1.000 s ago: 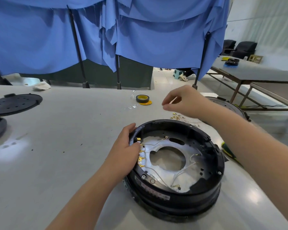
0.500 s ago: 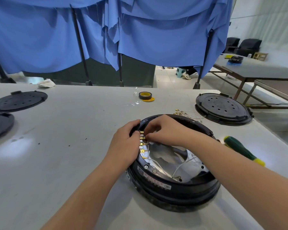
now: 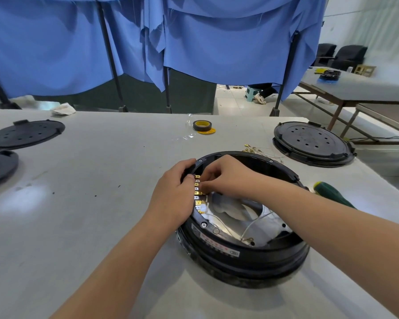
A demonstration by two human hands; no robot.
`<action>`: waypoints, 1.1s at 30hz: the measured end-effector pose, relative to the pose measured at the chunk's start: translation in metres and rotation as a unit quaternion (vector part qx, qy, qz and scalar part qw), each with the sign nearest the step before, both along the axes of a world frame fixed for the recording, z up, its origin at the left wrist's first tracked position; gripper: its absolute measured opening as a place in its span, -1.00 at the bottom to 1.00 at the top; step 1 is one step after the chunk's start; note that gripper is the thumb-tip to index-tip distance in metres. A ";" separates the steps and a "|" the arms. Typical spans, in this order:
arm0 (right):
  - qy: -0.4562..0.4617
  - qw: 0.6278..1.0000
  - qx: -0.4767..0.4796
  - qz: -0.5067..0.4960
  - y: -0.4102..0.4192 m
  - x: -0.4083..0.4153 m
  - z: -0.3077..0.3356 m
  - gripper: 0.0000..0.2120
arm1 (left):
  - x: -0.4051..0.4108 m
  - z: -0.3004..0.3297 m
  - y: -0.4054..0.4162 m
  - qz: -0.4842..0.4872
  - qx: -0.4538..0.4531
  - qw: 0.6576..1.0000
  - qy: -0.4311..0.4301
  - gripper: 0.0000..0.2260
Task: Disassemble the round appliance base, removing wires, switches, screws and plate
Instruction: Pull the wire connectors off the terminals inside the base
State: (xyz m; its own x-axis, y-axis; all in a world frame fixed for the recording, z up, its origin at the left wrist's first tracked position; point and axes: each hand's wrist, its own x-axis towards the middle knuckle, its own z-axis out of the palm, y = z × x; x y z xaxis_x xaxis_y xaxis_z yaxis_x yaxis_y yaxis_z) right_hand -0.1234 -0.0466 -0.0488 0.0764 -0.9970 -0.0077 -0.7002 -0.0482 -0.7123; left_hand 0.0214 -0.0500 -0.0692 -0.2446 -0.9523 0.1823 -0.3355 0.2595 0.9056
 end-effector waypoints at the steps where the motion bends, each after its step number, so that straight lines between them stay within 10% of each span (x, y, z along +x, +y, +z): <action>1: 0.001 1.000 0.003 -0.002 0.000 0.000 0.000 -0.96 | 0.000 0.000 0.000 0.000 0.001 1.000 0.000 -0.63; 33: 0.000 0.999 0.011 -0.033 0.007 -0.001 0.003 -0.90 | 0.001 0.000 0.000 0.001 0.009 1.000 0.008 -0.61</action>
State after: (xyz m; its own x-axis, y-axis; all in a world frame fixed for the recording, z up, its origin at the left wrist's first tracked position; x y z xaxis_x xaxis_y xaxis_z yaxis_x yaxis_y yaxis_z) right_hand -0.1244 -0.0393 -0.0454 0.0095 -0.9995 -0.0301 -0.7015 0.0148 -0.7125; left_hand 0.0219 -0.0498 -0.0696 -0.2388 -0.9561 0.1697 -0.3210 0.2427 0.9155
